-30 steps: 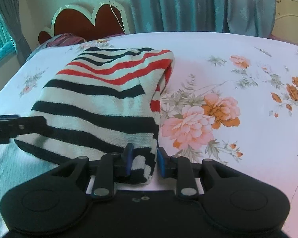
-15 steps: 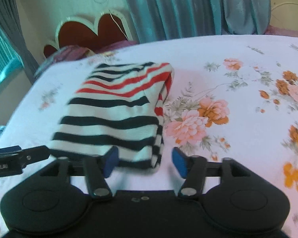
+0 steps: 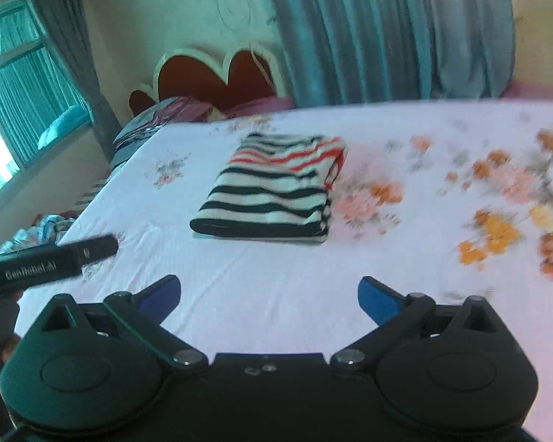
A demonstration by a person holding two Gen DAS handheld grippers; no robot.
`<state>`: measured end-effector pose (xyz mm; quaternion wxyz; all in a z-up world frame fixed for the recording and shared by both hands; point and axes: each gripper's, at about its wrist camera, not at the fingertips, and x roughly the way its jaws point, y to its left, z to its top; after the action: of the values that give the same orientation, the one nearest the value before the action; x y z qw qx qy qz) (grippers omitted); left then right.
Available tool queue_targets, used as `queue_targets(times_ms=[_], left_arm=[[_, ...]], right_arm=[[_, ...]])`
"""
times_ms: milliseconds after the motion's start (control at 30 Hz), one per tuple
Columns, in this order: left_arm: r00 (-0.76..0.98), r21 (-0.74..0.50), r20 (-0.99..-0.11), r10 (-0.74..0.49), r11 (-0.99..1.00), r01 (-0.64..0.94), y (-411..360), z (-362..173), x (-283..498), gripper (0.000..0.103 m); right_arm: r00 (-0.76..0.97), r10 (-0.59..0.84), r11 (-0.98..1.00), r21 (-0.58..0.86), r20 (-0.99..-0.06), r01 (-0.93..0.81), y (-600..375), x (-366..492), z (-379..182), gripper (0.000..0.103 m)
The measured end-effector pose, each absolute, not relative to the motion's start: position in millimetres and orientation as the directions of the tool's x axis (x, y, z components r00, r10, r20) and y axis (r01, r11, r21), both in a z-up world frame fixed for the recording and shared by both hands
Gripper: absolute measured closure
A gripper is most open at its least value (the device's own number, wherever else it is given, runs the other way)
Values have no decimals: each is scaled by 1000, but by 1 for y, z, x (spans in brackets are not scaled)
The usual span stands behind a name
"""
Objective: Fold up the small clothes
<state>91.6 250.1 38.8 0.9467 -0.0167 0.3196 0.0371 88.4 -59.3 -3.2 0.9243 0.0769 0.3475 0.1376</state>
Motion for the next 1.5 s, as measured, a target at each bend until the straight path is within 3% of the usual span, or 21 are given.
queue_targets(times_ms=[400, 733, 1500], left_arm=[[796, 28, -592, 129, 990, -139, 257, 74, -2, 0], [813, 21, -570, 121, 991, -132, 259, 92, -34, 0], [831, 28, -542, 123, 991, -128, 250, 109, -39, 0]], right_arm=[[854, 137, 990, 103, -502, -99, -46, -13, 46, 1], [886, 149, 988, 109, -439, -112, -37, -42, 61, 1], [896, 155, 987, 99, -416, -125, -33, -50, 68, 1]])
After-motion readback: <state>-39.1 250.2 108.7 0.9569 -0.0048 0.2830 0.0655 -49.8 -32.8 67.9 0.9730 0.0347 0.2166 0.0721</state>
